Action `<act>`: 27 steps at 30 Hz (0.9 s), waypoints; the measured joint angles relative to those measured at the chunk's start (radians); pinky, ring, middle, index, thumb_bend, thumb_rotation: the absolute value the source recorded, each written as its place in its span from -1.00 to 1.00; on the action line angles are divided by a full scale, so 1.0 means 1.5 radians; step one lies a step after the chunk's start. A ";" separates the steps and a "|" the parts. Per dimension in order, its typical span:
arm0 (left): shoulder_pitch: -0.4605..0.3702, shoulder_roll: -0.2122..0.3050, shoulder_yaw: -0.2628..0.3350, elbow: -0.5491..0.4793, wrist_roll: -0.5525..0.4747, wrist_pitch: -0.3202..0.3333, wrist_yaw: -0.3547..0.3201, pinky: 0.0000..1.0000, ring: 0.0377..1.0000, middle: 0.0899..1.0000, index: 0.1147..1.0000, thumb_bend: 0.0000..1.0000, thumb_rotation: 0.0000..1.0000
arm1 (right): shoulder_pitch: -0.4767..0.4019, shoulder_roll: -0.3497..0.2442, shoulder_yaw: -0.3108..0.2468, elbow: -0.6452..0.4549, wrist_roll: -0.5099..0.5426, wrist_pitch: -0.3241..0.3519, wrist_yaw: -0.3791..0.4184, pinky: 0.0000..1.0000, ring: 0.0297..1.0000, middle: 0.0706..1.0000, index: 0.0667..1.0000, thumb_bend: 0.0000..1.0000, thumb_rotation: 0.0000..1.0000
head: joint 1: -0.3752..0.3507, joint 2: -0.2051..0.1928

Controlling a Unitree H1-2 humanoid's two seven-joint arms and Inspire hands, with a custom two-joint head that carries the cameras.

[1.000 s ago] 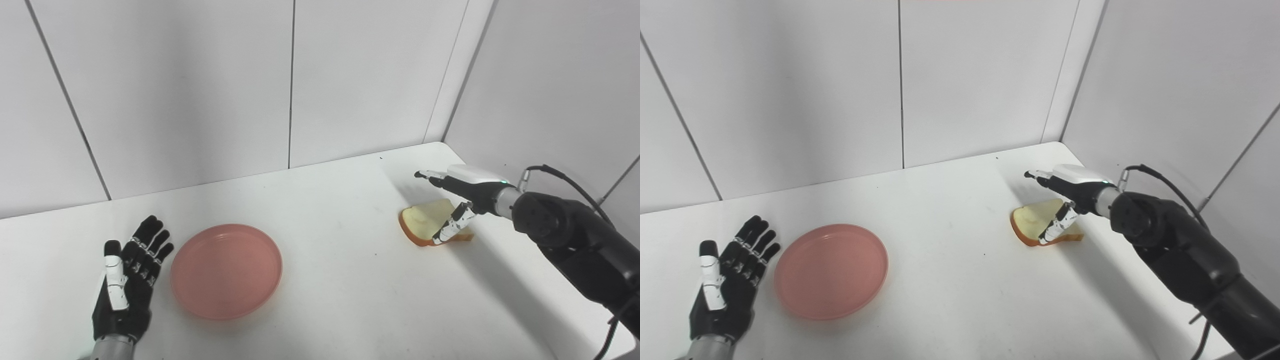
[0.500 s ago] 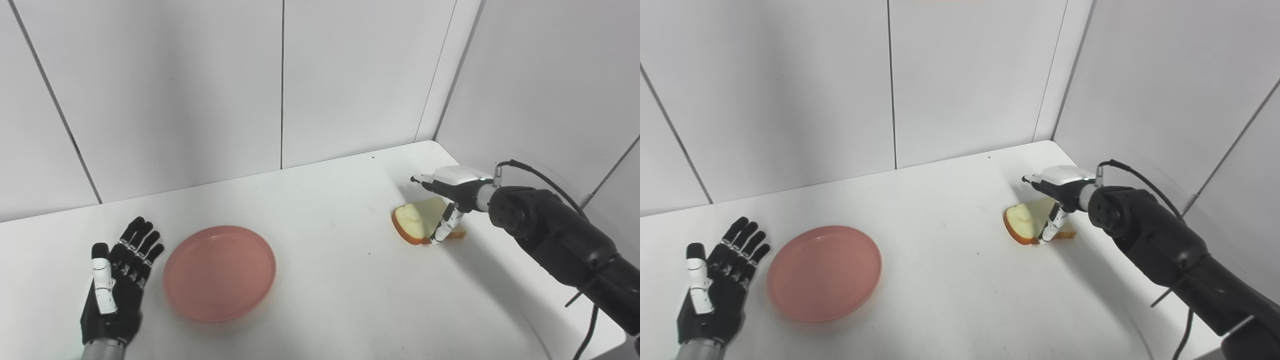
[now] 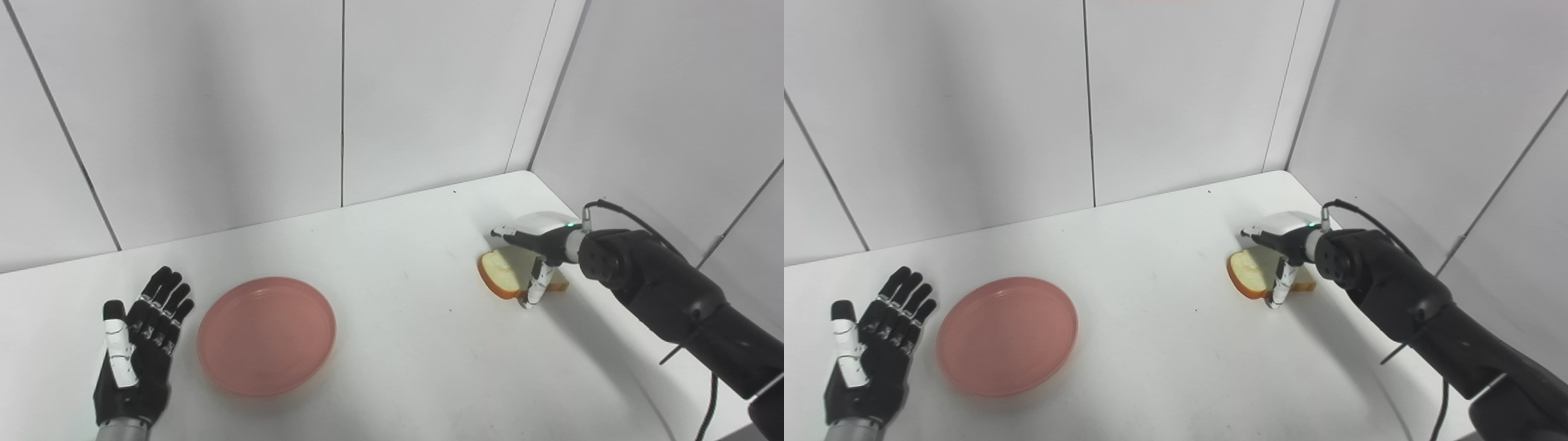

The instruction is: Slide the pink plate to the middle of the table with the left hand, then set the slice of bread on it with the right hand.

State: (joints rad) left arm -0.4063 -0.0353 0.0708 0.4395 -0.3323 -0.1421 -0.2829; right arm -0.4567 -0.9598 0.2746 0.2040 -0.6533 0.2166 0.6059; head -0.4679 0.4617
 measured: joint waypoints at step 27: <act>0.008 -0.001 -0.003 -0.017 0.002 0.002 0.001 0.83 0.81 0.78 0.60 0.58 0.90 | 0.004 0.055 -0.067 0.058 0.020 -0.140 -0.223 -0.28 -0.19 -0.12 -0.09 0.06 -1.00 | 0.010 0.006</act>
State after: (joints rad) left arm -0.3950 -0.0364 0.0660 0.4134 -0.3297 -0.1394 -0.2808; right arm -0.4501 -0.8776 0.1735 0.2910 -0.6232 0.0066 0.2715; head -0.4526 0.4709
